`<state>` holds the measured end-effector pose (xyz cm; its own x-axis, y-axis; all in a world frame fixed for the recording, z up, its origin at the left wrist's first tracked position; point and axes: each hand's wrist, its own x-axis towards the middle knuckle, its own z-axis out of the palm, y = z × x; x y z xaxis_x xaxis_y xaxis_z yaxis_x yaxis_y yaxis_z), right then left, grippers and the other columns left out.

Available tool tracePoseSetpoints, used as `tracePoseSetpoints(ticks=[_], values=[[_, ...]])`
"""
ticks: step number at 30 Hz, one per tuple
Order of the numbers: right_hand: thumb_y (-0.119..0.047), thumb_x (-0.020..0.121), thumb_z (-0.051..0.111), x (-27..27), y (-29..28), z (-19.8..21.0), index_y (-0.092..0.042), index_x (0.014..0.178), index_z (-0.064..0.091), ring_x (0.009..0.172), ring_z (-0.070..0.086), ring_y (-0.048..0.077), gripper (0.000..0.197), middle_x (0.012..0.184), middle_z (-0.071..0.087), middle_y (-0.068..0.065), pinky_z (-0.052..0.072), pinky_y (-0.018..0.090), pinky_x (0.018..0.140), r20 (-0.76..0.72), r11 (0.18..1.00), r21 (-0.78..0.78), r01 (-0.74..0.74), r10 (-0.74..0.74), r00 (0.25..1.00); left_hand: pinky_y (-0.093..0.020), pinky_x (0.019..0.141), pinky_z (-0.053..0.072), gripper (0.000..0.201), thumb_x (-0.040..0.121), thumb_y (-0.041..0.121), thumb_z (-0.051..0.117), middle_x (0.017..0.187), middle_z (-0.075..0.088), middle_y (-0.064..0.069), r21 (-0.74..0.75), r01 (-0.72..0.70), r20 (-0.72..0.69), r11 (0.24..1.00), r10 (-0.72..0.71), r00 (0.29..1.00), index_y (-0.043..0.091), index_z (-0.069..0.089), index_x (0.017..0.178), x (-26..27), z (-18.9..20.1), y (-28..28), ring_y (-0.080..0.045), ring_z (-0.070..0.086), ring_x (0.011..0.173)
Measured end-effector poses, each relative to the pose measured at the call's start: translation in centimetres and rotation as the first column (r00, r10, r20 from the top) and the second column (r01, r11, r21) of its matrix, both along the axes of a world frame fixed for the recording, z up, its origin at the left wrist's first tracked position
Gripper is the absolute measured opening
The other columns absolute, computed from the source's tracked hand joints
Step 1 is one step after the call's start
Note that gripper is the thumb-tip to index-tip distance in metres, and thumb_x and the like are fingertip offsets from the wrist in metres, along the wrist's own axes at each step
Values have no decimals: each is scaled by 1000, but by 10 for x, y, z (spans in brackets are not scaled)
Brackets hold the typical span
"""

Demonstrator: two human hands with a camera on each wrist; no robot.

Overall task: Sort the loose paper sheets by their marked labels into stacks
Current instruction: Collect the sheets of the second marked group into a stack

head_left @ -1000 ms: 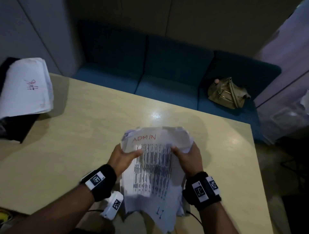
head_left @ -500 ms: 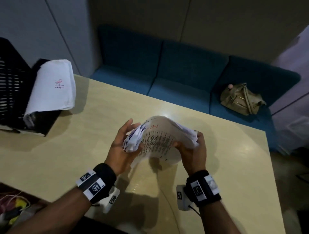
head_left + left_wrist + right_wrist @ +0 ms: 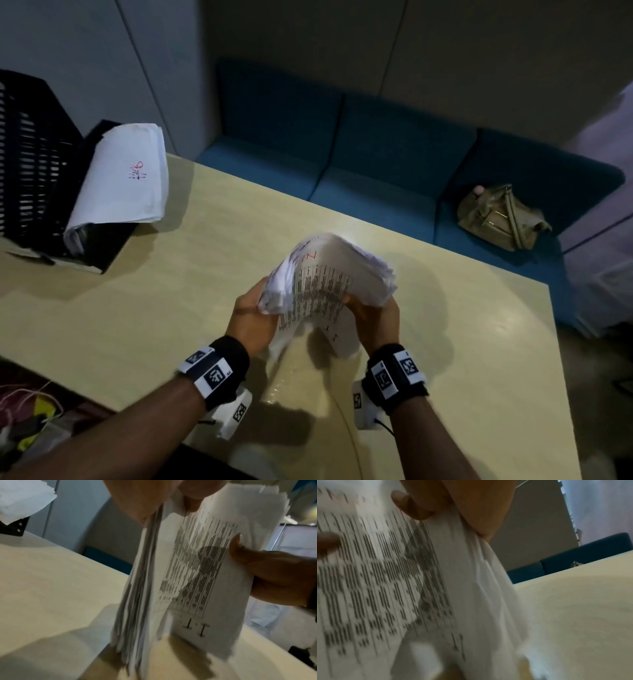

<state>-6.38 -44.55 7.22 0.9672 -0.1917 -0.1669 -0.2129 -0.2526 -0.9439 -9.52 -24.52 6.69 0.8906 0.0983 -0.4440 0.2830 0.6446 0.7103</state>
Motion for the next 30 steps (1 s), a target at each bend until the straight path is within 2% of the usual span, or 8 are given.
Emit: tracePoseSetpoints(ticks=[4, 7, 12, 17, 19, 23, 27, 30], values=[[-22, 77, 77, -2, -7, -16, -7, 111, 61, 88, 59, 27, 41, 98, 64, 10, 52, 36, 76, -140, 965, -231, -123, 92, 986, -20, 71, 51, 37, 91, 1, 50, 79, 68, 8, 82, 14, 3, 997, -15, 1000, 24, 74, 75, -1, -13, 1, -5, 65, 71], [-27, 72, 82, -5, -7, -12, -8, 104, 63, 89, 62, 30, 41, 95, 66, 9, 54, 39, 73, -177, 965, -222, -142, 103, 979, -17, 70, 54, 31, 90, -11, 50, 86, 76, 8, 238, 68, 97, 969, -94, 991, 14, 67, 98, -10, 1, 5, -6, 70, 80], [-21, 64, 88, 1, 24, 39, -20, 76, 59, 79, 56, 26, 31, 76, 62, 4, 42, 28, 58, -131, 980, -106, -169, 155, 979, -16, 66, 51, 18, 83, 8, 72, 73, 72, 18, 531, 40, 75, 846, -95, 993, 26, 68, 87, -20, 10, 48, -5, 65, 76], [-69, 38, 79, 16, 81, 73, -20, 72, 60, 75, 56, 28, 63, 81, 66, 12, 47, 36, 71, -66, 948, -132, -291, 284, 957, -33, 93, 52, 39, 76, 30, 78, 114, 71, 7, 547, 120, 52, 828, -177, 983, 36, 67, 113, -40, 20, 104, -13, 65, 106], [-65, 50, 79, 28, 107, 79, -10, 88, 65, 81, 58, 29, 68, 87, 65, 16, 47, 38, 75, -27, 918, -161, -362, 363, 931, -32, 87, 52, 28, 83, 28, 73, 105, 72, 9, 597, 24, 113, 802, -114, 987, 32, 70, 111, -42, 36, 130, -12, 63, 90], [-33, 85, 68, 48, 175, 83, -22, 101, 63, 80, 61, 11, 20, 93, 67, 3, 45, 32, 75, -53, 780, -191, -596, 598, 800, -31, 83, 52, 20, 84, 1, 69, 88, 73, 7, 598, -236, 197, 766, 144, 970, 19, 77, 83, -39, 62, 204, -10, 66, 86], [-38, 88, 63, 68, 252, 71, -27, 84, 59, 69, 64, 15, 12, 70, 67, -8, 43, 21, 56, 27, 662, -348, -664, 715, 698, -29, 88, 52, 15, 86, 6, 68, 96, 75, 1, 583, -409, 210, 702, 356, 911, 19, 72, 93, -51, 85, 277, -11, 69, 96], [-30, 89, 63, 77, 325, 74, -28, 93, 57, 66, 57, -5, 8, 74, 62, -17, 39, 7, 52, 96, 635, -444, -632, 735, 671, -29, 85, 51, 19, 84, -3, 68, 81, 76, 7, 608, -515, 241, 604, 477, 845, 14, 73, 78, -65, 94, 324, -9, 70, 87]])
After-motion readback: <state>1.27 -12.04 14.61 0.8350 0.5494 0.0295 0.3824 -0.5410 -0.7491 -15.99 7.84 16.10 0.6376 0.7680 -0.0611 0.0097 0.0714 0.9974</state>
